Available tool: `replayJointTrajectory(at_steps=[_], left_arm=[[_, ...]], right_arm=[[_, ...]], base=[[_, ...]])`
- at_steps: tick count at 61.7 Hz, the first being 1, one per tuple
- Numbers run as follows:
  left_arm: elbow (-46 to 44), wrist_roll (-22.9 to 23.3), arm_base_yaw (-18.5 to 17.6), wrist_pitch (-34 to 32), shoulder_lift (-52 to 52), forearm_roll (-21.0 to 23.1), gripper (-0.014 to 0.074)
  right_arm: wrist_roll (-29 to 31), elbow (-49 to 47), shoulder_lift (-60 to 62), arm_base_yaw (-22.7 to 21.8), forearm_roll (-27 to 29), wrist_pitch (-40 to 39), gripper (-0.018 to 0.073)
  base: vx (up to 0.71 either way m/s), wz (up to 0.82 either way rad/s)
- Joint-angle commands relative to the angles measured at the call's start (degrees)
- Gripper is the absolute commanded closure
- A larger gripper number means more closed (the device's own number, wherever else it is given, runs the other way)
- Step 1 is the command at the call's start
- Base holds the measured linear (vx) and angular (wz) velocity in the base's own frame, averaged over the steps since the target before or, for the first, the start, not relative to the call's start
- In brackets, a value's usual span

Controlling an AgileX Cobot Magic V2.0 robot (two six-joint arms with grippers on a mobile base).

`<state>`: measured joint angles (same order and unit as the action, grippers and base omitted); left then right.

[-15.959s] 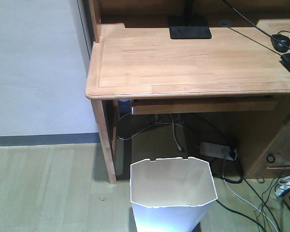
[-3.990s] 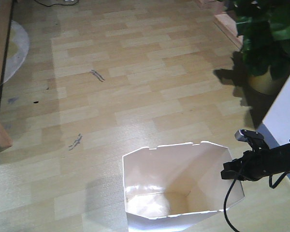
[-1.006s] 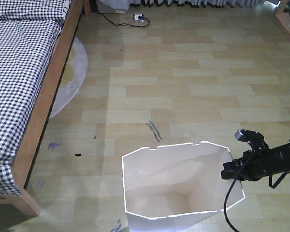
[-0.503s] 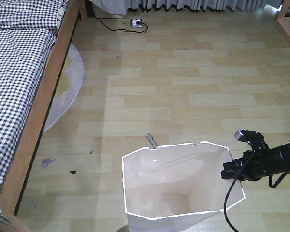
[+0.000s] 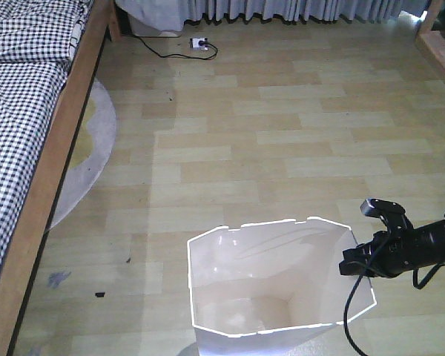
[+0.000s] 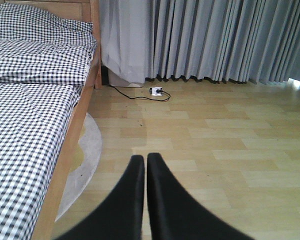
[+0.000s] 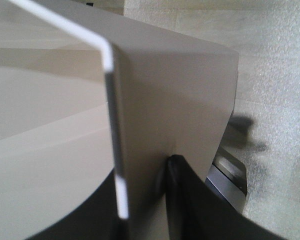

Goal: Move trash bin to bedside with robot
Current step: 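Carry the bin in the right gripper across the floor toward the bed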

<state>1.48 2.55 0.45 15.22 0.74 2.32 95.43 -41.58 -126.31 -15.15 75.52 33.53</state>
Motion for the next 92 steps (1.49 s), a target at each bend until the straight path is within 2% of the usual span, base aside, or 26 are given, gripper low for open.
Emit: replayJointTrajectory(at_steps=[1,92], left_arm=[[0.7,0.3,0.0,-4.0,0.8,0.2,0.0602],[0.7,0.3,0.0,-4.0,0.8,0.2,0.0602]], right_arm=[[-0.2,-0.4,3.7,-0.1,2.3,12.5,0.0563],[-0.2,-0.4,3.7,-0.1,2.3,12.3,0.0563]], base=[[0.21,-0.04],[0.2,0.05]])
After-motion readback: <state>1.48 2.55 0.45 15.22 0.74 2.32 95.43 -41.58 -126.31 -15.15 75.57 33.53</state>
